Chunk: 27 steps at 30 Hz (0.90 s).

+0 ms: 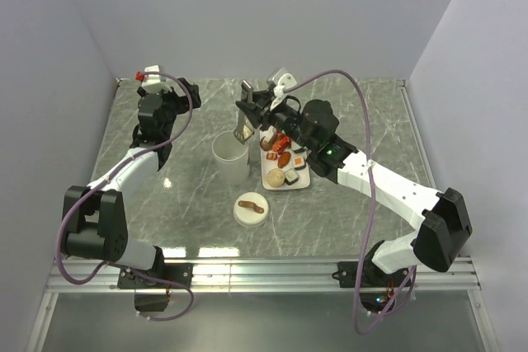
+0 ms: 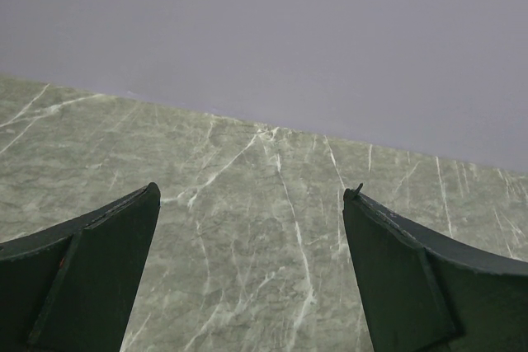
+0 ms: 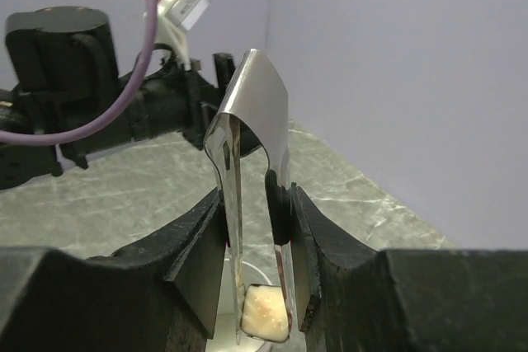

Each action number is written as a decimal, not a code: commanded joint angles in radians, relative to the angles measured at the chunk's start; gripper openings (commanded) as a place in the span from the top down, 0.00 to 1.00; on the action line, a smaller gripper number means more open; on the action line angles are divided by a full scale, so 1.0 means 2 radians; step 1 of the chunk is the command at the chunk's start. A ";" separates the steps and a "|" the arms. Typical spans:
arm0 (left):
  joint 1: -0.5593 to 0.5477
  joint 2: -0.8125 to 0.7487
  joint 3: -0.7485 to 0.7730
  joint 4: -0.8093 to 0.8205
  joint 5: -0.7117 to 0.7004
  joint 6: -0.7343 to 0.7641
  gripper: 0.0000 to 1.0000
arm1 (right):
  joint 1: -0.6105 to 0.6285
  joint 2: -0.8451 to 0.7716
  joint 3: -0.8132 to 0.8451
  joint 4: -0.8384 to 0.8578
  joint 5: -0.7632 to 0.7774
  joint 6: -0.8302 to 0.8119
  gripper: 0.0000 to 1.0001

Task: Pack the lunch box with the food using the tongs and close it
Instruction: Place the food into the lunch box

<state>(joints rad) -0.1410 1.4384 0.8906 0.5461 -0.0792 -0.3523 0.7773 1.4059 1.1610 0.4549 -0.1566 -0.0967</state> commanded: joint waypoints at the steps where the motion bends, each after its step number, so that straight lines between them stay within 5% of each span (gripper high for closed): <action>1: -0.002 -0.001 0.013 0.008 0.003 0.008 0.01 | 0.008 0.001 0.014 0.026 -0.020 -0.005 0.72; 13: -0.002 -0.003 0.010 0.008 0.001 0.009 0.01 | 0.009 0.023 0.028 0.026 -0.059 0.009 0.70; 27: -0.002 -0.001 0.011 0.006 -0.001 0.010 0.01 | 0.009 0.023 0.025 0.044 -0.071 0.011 0.47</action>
<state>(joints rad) -0.1410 1.4384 0.8906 0.5461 -0.0784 -0.3523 0.7883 1.4834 1.1625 0.4694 -0.2825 -0.0719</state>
